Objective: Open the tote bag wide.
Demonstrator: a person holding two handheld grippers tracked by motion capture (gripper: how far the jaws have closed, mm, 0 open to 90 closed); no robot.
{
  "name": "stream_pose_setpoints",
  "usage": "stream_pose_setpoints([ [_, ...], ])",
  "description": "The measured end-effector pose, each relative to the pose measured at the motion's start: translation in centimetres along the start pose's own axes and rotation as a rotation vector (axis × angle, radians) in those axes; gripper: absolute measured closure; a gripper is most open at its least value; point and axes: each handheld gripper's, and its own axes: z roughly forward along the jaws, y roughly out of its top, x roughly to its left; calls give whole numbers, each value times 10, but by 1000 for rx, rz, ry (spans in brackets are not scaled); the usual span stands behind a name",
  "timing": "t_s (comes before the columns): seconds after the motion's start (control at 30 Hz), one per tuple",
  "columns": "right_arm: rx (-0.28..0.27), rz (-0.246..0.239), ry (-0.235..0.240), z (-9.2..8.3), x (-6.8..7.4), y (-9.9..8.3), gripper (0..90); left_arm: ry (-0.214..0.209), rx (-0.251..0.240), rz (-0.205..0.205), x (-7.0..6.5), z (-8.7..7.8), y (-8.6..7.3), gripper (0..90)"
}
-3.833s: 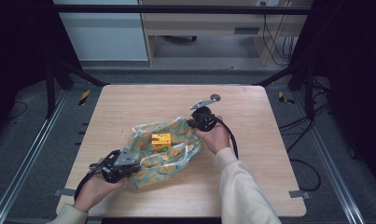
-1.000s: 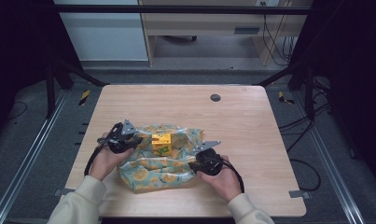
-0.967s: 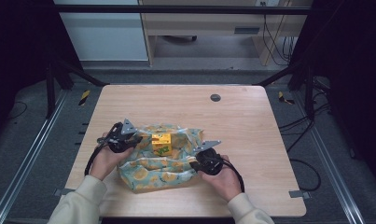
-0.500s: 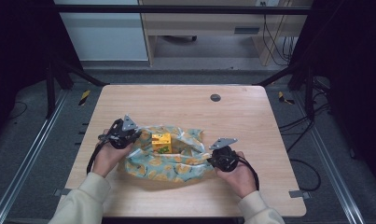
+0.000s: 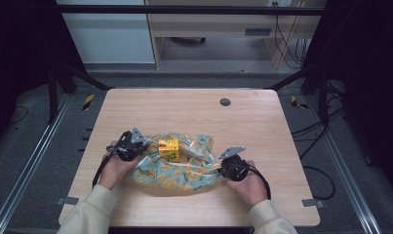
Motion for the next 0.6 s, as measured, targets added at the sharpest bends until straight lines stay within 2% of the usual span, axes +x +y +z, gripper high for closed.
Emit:
stream_pose_setpoints([
  [0.2, 19, -28, -18, 5, 0, -1, 900, 8, 11, 2, 1, 3, -2, 888],
  [0.6, 32, -33, -28, 5, 2, 0, 900, 46, 32, 34, -1, 8, -4, 891],
])
